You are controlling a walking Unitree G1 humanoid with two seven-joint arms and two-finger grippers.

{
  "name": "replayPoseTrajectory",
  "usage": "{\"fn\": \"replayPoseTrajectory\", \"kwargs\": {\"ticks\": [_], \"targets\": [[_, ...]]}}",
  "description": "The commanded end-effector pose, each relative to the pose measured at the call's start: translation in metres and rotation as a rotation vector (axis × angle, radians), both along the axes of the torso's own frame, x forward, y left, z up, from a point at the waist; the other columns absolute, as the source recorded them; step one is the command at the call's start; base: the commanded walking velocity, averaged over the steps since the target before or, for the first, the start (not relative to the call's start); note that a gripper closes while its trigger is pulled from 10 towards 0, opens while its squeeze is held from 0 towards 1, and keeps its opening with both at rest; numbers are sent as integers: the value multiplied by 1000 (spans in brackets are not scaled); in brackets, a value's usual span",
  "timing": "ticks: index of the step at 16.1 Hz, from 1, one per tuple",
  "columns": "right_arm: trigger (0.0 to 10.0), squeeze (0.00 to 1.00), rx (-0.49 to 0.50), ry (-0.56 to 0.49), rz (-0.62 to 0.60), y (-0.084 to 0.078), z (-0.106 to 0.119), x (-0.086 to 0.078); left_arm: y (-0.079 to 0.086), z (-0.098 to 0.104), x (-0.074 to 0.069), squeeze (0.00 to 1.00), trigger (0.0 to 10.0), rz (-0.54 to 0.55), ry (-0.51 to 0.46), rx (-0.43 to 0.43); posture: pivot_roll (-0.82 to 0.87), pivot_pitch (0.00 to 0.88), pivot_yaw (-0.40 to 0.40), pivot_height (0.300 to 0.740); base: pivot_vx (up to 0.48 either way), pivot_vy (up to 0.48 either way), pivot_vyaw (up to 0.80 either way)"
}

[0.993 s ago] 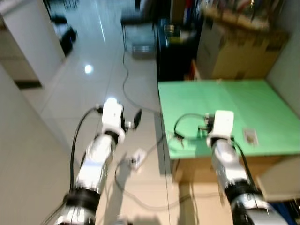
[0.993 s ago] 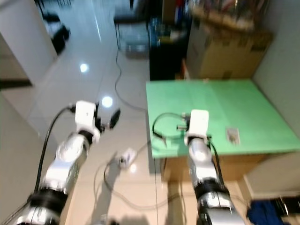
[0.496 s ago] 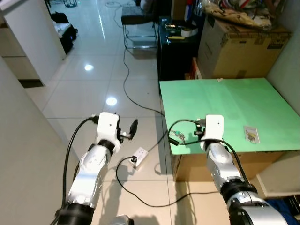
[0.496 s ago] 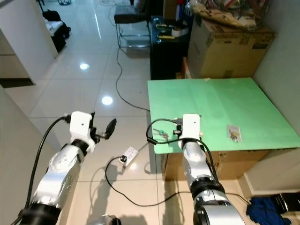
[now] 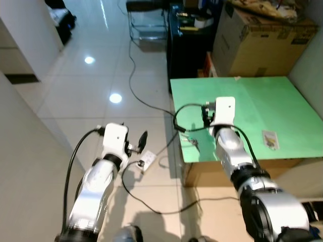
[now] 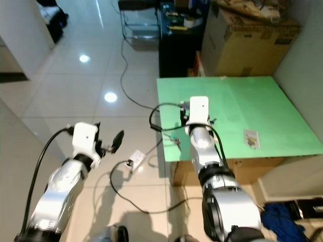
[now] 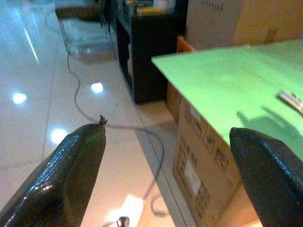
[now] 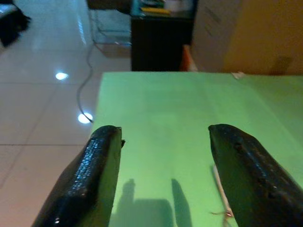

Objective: Hang keys on a hook

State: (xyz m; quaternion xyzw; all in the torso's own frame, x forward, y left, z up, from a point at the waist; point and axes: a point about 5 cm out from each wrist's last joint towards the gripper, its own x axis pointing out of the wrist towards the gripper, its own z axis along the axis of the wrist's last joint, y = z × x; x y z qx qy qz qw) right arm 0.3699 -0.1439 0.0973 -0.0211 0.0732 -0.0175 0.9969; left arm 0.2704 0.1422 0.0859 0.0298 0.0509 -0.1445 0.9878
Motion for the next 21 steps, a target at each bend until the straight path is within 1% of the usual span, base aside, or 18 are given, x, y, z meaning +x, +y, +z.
{"fn": "replayPoseTrajectory", "kwargs": {"ticks": [1, 2, 3, 4, 7, 8, 10, 11, 12, 15, 18, 20, 21], "targets": [[10000, 1000, 20, 37, -40, -5, -4, 0, 1, 1, -5, 0, 10000, 0, 6, 19, 128, 172, -6, 740, 0, 0, 0], [10000, 486, 12, 56, -50, -4, -8, -2, 2, 3, -10, 0, 10000, -3, 9, 28, 153, 200, -5, 740, 0, 0, 0], [10000, 0, 6, 74, -45, -1, -13, -5, 4, 3, -15, 0, 10000, -7, 14, 37, 168, 216, -4, 740, 0, 0, 0], [10000, 0, 0, 93, -44, -1, -18, -7, 6, 4, -18, 0, 10000, -7, 15, 41, 175, 225, -2, 740, 0, 0, 0], [10000, 0, -7, 158, -44, -1, -33, -16, 16, 5, -33, 0, 10000, 12, 46, 65, 216, 276, 10, 740, 0, 0, 0], [10000, 0, -8, 163, -42, -1, -35, -17, 17, 6, -35, 0, 10000, 13, 51, 69, 219, 281, 11, 740, 0, 0, 0], [10000, 0, -15, 184, -46, -2, -41, -20, 24, 9, -47, 0, 10000, 22, 74, 84, 242, 332, 30, 740, 0, 0, 0], [10000, 0, -23, 190, -26, -1, -42, -21, 25, 9, -51, 0, 10000, 22, 83, 89, 246, 342, 33, 740, 0, 0, 0], [10000, 0, -27, 191, -17, -1, -42, -21, 25, 9, -51, 0, 10000, 23, 85, 90, 246, 342, 33, 740, 0, 0, 0], [10000, 0, -97, 111, 70, 13, -31, -16, 21, 11, -55, 0, 10000, 28, 95, 76, 227, 344, 20, 740, 0, 0, 0], [10000, 0, -160, 18, 112, 27, -21, -14, 11, 9, -57, 0, 10000, 21, 103, 41, 202, 326, -2, 740, 0, 0, 0], [10000, 0, -177, -2, 143, 32, -20, -14, 8, 9, -56, 0, 10000, 19, 103, 30, 196, 318, -13, 740, 0, 0, 0], [10000, 0, -176, 10, 161, 33, -21, -14, 8, 9, -56, 0, 10000, 23, 101, 27, 198, 314, -16, 740, 0, 0, 0]]}}
